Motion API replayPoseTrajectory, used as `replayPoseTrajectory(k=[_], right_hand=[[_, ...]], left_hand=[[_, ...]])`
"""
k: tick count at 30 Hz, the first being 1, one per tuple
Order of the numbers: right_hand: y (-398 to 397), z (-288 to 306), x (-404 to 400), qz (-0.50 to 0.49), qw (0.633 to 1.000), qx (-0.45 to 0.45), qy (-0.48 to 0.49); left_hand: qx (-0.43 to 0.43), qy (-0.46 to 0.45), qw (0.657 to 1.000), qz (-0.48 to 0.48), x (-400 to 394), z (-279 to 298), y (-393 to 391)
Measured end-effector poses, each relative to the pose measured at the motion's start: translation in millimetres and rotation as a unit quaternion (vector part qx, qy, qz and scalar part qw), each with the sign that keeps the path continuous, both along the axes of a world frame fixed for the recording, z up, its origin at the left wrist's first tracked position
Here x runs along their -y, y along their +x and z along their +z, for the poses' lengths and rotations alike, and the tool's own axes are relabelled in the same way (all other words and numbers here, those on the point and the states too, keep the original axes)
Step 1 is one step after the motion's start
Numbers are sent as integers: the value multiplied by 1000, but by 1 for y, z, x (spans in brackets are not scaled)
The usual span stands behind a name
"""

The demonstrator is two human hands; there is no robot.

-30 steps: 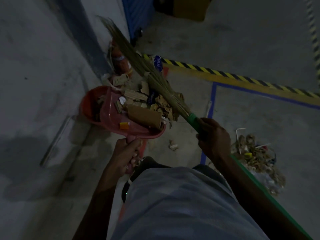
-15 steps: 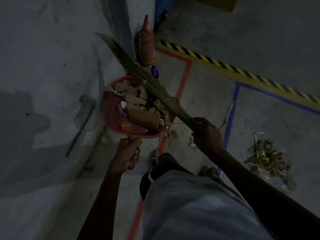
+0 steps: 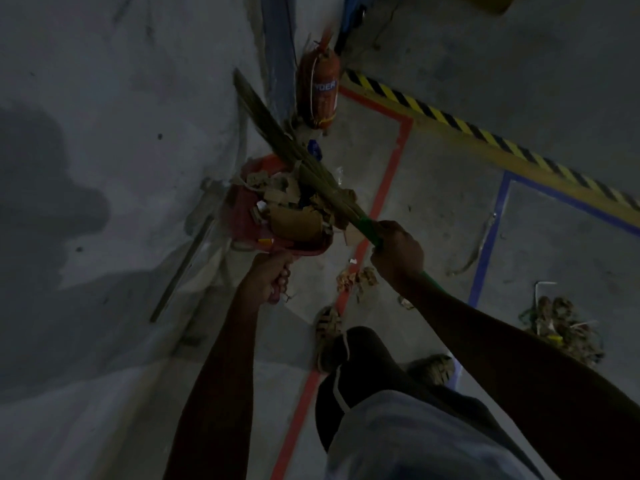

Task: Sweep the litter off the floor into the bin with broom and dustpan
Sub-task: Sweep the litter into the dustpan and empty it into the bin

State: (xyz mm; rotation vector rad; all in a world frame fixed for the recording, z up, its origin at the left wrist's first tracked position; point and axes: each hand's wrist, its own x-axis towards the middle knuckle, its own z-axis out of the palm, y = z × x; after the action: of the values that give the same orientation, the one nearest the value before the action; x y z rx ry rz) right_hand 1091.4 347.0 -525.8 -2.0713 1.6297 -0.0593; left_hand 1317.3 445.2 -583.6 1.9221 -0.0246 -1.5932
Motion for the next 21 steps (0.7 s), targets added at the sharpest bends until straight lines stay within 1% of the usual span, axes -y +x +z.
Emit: replayPoseTrajectory(k=[5, 8, 10, 13, 15, 19, 21], right_hand=[[14, -2, 16, 17, 999, -13, -28], [12, -7, 26, 27, 998, -30, -37], [8, -6, 30, 16, 998, -37, -51], [-4, -10, 29, -2, 996, -31, -78], [-17, -14, 29, -8, 997, -25, -74], [-42, -17, 24, -29, 996, -33, -77], [-53, -15, 20, -52, 996, -23, -68]], left_hand=[[-41, 27, 997, -51, 45, -28, 18], [-47, 44, 995, -75, 72, -43, 28], [-49, 54, 994, -83, 84, -54, 35], [-48, 56, 995, -71, 96, -72, 37], [-53, 62, 995, -51, 101, -68, 33], [-66, 61, 996, -5, 97, -85, 29], [-68, 60, 996, 16, 100, -93, 33]])
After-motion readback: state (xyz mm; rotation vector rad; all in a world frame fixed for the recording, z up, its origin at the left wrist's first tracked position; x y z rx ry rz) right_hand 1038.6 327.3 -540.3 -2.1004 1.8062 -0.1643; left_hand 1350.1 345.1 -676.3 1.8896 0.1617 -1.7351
